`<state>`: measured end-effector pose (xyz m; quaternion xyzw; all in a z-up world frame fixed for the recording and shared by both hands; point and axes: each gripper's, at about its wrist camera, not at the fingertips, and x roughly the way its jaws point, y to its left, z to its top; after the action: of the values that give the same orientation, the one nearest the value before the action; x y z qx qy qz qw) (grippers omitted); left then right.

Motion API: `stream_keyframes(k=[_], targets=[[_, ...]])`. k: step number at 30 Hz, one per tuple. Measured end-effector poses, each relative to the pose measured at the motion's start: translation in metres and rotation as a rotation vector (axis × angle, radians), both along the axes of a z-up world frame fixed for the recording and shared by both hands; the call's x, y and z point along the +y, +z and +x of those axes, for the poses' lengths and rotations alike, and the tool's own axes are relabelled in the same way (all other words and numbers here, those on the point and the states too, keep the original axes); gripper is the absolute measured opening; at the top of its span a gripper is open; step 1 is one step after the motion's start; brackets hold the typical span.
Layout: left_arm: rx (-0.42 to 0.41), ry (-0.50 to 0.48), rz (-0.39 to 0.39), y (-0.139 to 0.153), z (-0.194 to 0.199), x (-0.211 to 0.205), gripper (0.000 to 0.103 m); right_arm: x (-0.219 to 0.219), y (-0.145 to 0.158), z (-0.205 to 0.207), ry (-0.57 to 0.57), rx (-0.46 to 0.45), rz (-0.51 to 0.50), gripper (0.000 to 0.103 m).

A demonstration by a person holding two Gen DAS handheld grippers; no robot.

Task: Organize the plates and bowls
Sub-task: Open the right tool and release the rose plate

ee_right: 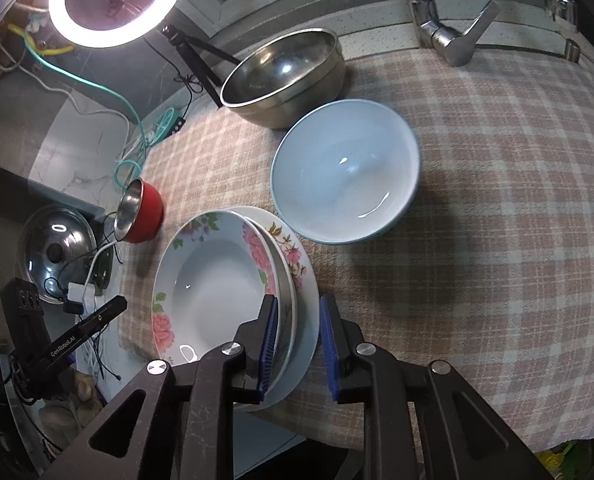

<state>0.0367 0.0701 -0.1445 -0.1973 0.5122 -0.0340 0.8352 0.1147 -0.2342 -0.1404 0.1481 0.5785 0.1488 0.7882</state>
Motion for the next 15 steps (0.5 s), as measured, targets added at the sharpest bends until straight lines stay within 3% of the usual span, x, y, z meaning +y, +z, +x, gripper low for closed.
stream_keyframes(k=[15], targets=[[-0.044,-0.002,-0.003,0.021,0.005,0.025,0.018,-0.040,0.025,-0.013,-0.182,-0.089,0.011,0.025]])
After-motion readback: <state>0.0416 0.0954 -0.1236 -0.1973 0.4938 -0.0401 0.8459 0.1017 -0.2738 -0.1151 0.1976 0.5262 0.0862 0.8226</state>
